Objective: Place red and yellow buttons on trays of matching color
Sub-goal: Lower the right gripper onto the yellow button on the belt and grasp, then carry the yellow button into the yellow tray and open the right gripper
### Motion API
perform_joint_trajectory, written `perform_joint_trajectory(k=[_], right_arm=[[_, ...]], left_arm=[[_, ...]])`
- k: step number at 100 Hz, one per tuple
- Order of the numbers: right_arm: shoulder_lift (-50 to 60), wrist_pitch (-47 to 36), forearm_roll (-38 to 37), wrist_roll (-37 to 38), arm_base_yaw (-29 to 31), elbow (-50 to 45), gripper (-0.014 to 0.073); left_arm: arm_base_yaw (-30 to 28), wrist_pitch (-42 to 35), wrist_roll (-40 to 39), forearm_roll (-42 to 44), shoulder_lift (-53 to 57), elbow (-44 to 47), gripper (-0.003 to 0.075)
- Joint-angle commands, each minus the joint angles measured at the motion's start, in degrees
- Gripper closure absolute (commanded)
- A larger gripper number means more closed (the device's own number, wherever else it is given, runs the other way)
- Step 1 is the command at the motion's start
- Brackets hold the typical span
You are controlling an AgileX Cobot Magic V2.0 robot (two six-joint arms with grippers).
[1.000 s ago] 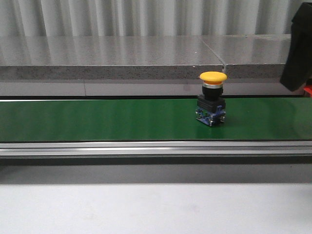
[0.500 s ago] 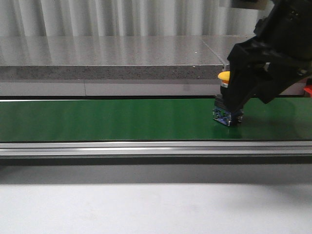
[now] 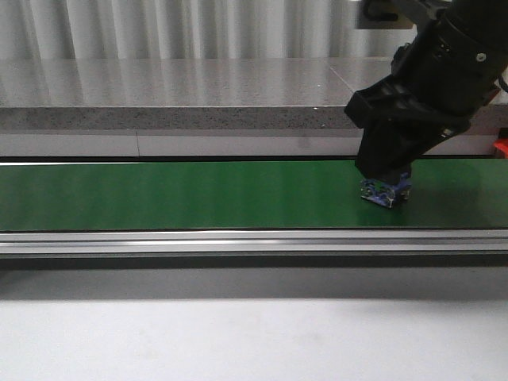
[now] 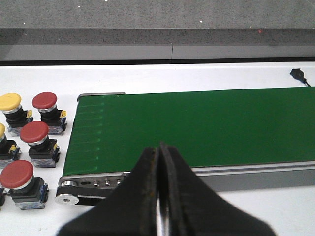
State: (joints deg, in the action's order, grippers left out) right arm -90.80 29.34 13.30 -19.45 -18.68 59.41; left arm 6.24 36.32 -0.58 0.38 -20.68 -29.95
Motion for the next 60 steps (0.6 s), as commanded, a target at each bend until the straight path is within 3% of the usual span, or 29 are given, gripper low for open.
perform_joint_trajectory(k=[1,18,32,60], right_arm=[[2.1,-2.4,0.5,0.7,0.3,1.7,0.0482],[5.3,-2.2,0.4,4.3,2.5,1.7,0.0498],[10.4,0.1,0.4,7.4,8.2,1.7,0.0498],[17.9,4.2,0.3,14.5,29.8,1.5,0.0498]], left_arm=[[0.4,-4.1,-0.3,-0.4,-0.3,-1.5,0.0741],[0.4,-4.1,-0.3,-0.4,-0.3,-1.5,0.0741],[0.4,-4.1,-0.3,-0.4,-0.3,-1.5,0.0741],[0.4,-4.1,-0.3,-0.4,-0.3,-1.5,0.0741]])
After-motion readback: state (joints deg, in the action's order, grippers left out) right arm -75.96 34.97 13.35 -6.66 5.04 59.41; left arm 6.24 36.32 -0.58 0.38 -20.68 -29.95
